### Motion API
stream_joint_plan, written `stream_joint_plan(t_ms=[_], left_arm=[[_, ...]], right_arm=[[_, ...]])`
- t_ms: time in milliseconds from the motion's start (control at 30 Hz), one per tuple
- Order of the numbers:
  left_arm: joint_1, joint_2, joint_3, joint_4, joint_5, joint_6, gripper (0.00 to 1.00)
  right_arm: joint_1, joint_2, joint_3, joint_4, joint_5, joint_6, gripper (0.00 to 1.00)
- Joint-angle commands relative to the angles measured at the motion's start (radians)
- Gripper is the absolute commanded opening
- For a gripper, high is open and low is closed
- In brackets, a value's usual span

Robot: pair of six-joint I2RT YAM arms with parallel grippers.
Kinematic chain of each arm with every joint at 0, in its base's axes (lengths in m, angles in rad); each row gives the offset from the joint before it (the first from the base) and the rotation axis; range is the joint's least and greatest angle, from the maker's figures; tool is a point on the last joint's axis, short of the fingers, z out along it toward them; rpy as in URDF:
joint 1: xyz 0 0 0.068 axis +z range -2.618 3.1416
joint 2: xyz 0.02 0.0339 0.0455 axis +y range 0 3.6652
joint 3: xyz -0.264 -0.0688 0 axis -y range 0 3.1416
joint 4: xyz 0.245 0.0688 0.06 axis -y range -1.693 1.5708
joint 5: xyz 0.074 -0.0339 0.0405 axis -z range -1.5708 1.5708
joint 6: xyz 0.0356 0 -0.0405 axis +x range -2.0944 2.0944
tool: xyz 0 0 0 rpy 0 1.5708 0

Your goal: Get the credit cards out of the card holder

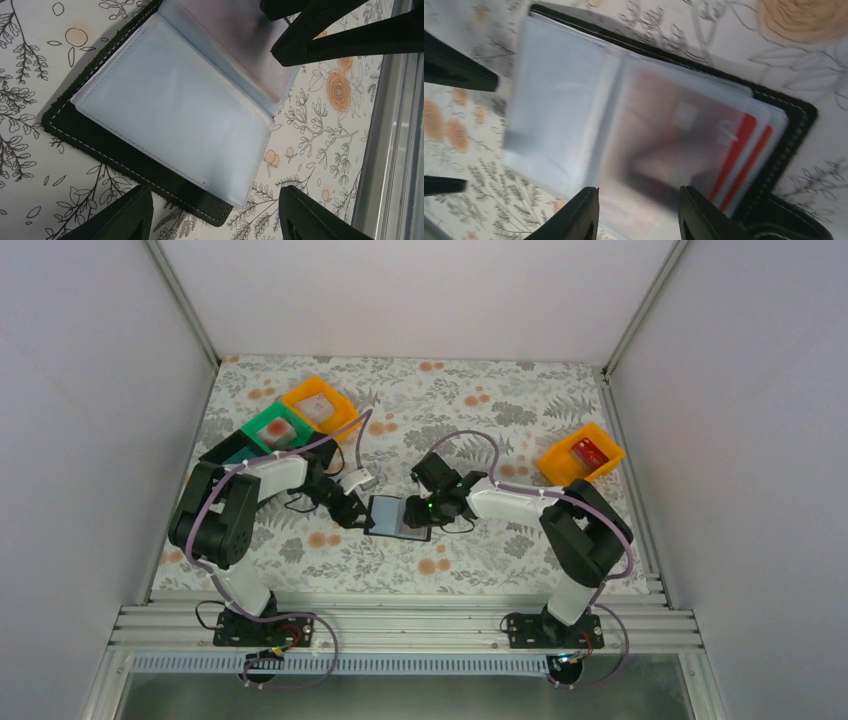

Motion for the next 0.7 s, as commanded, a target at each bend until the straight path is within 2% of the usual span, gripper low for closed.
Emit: stream_joint_plan(t_ms=[0,100,233,400,533,667], left_arm=[[0.005,0.004,-0.003,0.024,0.009,-0.004,0.63],[0.004,0.016,0.004,0.016,0.019,0.002,0.63],[0.003,0.019,0.003,0.021,0.016,-0.001,0.63],[0.003,0.039,0.008,0.014,0.025,0.002,0.62],[0.001,0.046,0.009,0.006,0.045,0.014,0.56],[0.001,0.048,0.013,-0.002,0.055,0.021,0.5]], right_arm=[[0.008,-0.011,0.013,-0.085,0.084,0.02,0.45],[0.006,-0.004,0.013,-0.109,0.067,-0.014,0.48],[0.007,0.046,0.01,-0.076,0.013,-0.027,0.44],[0.01,0.079,0.045,-0.085,0.049,-0.061,0.44],[0.012,0.075,0.027,0.024,-0.112,-0.068,0.45],[0.011,0.084,0.022,0.12,-0.2,-0.038,0.45]])
